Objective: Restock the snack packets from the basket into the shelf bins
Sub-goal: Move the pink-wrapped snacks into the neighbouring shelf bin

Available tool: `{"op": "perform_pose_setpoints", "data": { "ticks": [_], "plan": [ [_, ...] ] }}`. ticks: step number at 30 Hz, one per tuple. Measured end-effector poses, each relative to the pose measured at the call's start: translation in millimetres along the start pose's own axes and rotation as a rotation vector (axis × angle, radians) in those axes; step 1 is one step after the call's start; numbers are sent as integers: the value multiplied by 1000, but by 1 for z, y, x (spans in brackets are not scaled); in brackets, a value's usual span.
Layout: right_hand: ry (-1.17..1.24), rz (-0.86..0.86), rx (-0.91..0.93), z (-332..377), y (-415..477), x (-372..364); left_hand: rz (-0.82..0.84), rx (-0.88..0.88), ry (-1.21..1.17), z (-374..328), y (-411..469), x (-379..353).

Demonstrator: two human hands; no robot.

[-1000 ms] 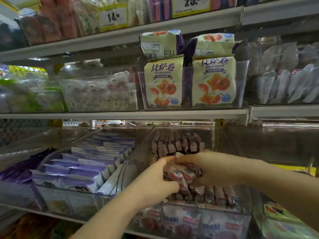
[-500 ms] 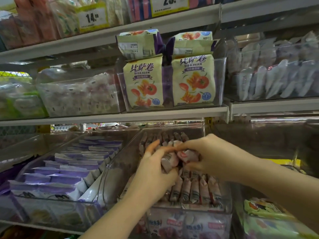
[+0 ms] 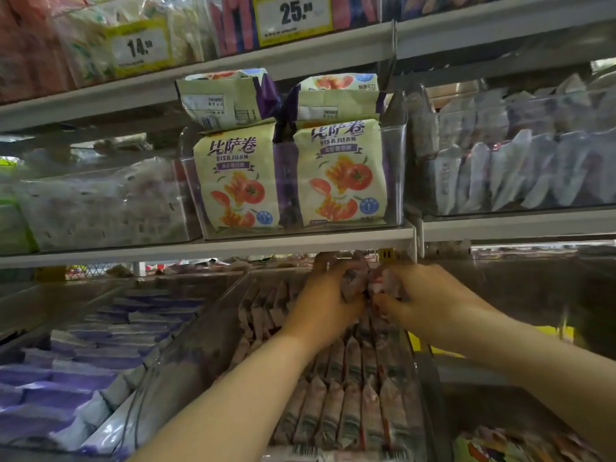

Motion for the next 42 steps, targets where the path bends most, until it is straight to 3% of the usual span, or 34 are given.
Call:
{"op": "perform_pose_setpoints", "data": {
  "ticks": [5, 8, 10, 12, 14, 18, 22, 32, 34, 39, 42],
  "plan": [
    [131, -7, 4, -10, 12, -4, 201, -78, 166, 8, 20, -21],
    [122, -13, -28, -15, 31, -10, 187, -124, 132, 8, 21, -24],
    [205, 45, -43, -18, 46, -16, 234, -57, 115, 15, 18, -26],
    [205, 112, -62, -23, 62, -24, 295, 26, 314, 27, 13, -31],
    [183, 151, -60, -27, 74, -29, 258, 18, 481, 29, 9, -32],
    [169, 170, -60, -30, 84, -32, 224, -82, 449, 27, 2, -28],
    [102, 347, -35, -24, 61, -24, 247, -105, 513, 30, -2, -26],
    [44, 333, 146, -14, 34, -14, 176, -83, 755, 19, 6, -37],
    [-18, 355, 143, -14, 37, -15, 171, -86, 689, 21, 5, -33],
    [-5, 342, 109, -23, 42, -20, 243, -170, 205, 11, -4, -28],
    [196, 265, 72, -30, 44, -27, 207, -134, 286, 8, -1, -34]
  ]
}}
Point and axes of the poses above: each hand's wrist, its own y-axis towards the middle knuckle, its own x-axis out of the back of the hand, z = x × y, the point moved 4 cm from there along y, towards the middle knuckle, and after that the axes turned 9 degrees about -x, right-handed, at the moved point
